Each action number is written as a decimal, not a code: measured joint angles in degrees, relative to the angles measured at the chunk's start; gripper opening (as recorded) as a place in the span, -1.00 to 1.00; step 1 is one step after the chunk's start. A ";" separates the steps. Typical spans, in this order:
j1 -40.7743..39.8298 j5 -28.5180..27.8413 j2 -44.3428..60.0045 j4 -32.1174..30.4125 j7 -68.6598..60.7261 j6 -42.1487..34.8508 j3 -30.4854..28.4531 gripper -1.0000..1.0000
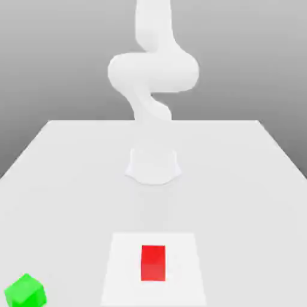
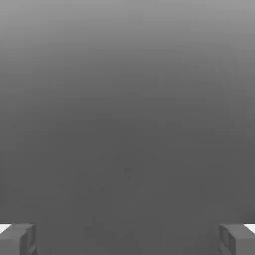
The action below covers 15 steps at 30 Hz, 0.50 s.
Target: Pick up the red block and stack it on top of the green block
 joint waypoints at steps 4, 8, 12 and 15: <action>-0.11 -0.03 8.65 -3.57 0.08 4.40 0.10 0.00; -0.11 -0.11 16.98 -7.01 0.22 8.64 0.09 0.00; -0.17 -0.14 25.29 -10.45 0.29 12.89 0.13 0.00; -0.17 -0.15 31.52 -13.02 0.34 16.05 0.12 0.00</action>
